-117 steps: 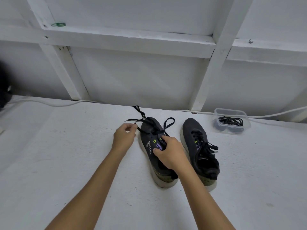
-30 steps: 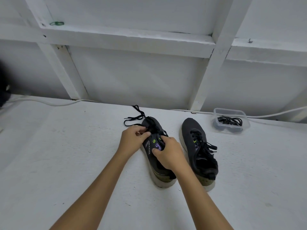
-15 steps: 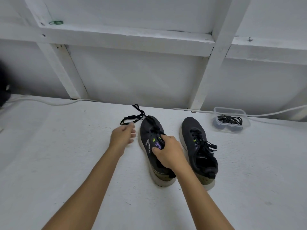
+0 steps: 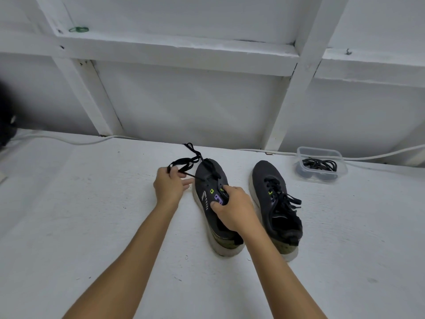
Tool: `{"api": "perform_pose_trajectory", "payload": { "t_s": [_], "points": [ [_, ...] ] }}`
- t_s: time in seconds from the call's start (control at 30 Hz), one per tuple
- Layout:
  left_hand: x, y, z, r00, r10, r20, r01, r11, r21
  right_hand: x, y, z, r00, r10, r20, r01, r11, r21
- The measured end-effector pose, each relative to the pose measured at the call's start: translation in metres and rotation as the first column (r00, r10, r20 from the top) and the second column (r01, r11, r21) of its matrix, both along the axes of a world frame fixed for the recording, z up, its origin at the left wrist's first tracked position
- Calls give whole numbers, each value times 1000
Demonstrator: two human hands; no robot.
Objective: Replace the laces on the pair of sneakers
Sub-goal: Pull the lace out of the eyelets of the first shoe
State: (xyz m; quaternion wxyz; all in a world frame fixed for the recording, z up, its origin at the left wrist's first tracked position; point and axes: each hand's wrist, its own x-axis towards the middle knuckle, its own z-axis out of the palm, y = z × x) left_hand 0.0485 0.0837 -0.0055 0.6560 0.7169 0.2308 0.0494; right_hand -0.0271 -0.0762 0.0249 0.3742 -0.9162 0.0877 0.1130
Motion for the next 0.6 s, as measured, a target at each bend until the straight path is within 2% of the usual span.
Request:
{"api": "perform_pose_trajectory", "payload": {
  "t_s": [0.07, 0.1, 0.17, 0.27, 0.4, 0.6],
  "points": [
    [-2, 0, -1, 998, 42, -52, -43, 999, -19, 0, 0, 1, 1000, -2, 4, 2, 1000, -6],
    [-2, -1, -1, 998, 10, -68, -12, 1000, -21, 0, 0, 1, 1000, -5, 3, 5, 1000, -6],
    [-3, -3, -4, 985, -153, -75, 154, 988, 9, 1, 1, 0, 1000, -7, -1, 7, 1000, -12],
    [-5, -3, -7, 926, -370, -77, 377, 922, 92, 3, 2, 0, 1000, -17, 3, 17, 1000, -7],
    [-6, -4, -10, 915, -383, -123, 400, 899, 180, 10, -5, 10, 997, -53, -55, 58, 994, 96],
    [-4, -11, 3, 891, -384, -242, 436, 873, 218, 25, -15, 19, 995, -60, -82, 62, 998, 22]
  ]
}}
